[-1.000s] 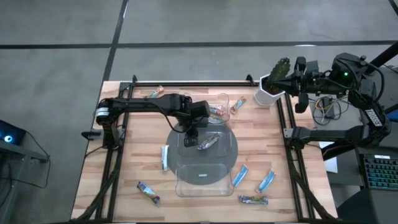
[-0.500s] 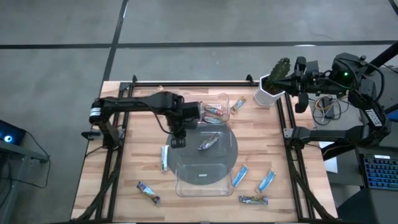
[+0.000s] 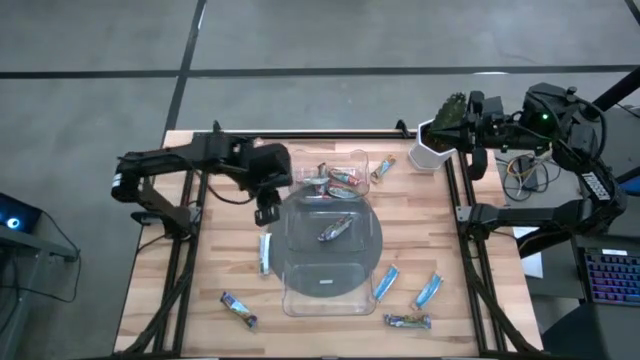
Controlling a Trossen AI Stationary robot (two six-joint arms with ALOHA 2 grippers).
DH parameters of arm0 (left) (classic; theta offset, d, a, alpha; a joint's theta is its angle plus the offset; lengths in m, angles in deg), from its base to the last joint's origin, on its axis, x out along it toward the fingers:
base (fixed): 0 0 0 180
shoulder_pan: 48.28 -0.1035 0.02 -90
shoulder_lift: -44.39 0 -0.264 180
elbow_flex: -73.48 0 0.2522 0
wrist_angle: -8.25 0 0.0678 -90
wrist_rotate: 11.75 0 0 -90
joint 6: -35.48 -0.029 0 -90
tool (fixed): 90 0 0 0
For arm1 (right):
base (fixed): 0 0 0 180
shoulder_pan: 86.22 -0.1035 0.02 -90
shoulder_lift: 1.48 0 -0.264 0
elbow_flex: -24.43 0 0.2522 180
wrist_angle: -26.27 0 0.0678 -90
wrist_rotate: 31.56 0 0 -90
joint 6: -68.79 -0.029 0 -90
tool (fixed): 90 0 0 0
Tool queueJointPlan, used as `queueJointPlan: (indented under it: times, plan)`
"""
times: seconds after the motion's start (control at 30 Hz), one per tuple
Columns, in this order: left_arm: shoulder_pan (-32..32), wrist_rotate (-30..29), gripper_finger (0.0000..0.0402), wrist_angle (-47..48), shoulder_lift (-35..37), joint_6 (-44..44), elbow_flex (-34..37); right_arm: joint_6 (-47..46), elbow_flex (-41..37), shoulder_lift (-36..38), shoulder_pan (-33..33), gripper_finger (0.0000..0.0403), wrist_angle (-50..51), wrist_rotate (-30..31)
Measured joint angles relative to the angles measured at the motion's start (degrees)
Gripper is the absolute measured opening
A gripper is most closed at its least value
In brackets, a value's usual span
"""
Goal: Pick and place Granola Bars by type
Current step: Put the blue granola bar into the middle transparent bin
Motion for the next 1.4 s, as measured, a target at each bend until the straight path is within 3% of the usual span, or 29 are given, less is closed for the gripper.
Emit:
queueJointPlan:
  times: [0.17,0.4,0.77,0.9,1.07,1.4]
  plan:
    - [0.2,-3.1,0.0,-3.8,4.9,1.5,0.1,0.0,0.0,-0.2,0.0,0.0008,0.0,-0.1]
    - [0.5,-3.7,0.0,-16.7,13.3,-1.2,2.9,-0.2,0.0,-0.2,0.0,0.0008,0.0,-0.1]
    - [0.4,-11.9,0.0,-37.3,27.5,0.6,22.0,-0.1,0.0,-0.2,0.0,0.0008,0.0,-0.1]
    - [0.5,-11.8,0.0,-44.8,30.8,3.0,30.1,-0.2,0.0,-0.2,0.0,0.0008,0.0,-0.1]
    - [0.5,-10.7,0.0,-47.8,33.9,7.1,37.9,-0.9,0.0,-0.2,0.0,0.0008,0.0,-0.1]
    - [0.6,-1.6,0.0,-48.8,37.3,8.7,41.6,-1.0,0.0,-0.2,0.0,0.0008,0.0,-0.1]
